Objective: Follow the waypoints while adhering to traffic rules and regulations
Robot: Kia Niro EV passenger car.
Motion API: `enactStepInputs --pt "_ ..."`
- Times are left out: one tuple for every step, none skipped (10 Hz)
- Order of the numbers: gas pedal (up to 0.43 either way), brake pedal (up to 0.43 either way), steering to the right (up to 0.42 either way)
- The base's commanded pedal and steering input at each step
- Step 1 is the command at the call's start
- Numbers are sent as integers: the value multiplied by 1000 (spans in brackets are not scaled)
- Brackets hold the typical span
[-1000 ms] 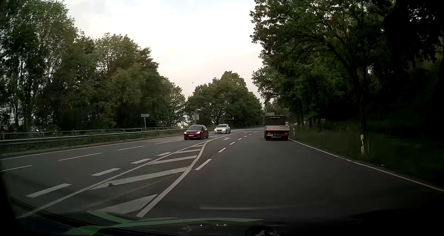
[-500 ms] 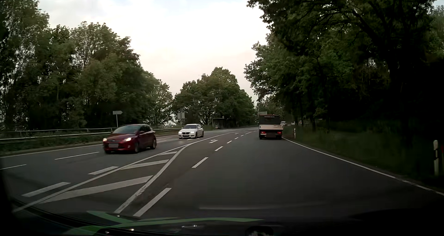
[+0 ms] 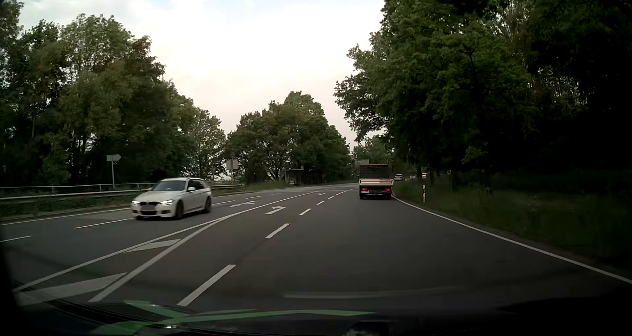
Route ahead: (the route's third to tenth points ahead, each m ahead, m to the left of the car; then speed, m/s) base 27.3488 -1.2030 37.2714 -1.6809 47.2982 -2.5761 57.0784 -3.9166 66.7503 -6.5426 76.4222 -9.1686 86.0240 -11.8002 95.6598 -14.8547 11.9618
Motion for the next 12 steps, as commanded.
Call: enactStepInputs --pt "110 0 16" --pt "110 0 16" --pt "110 0 16" --pt "110 0 16" --pt "110 0 15" --pt "110 0 14" --pt "110 0 14" --pt "110 0 13" --pt "110 0 12" --pt "110 0 12" --pt "110 0 11" --pt "110 0 11"
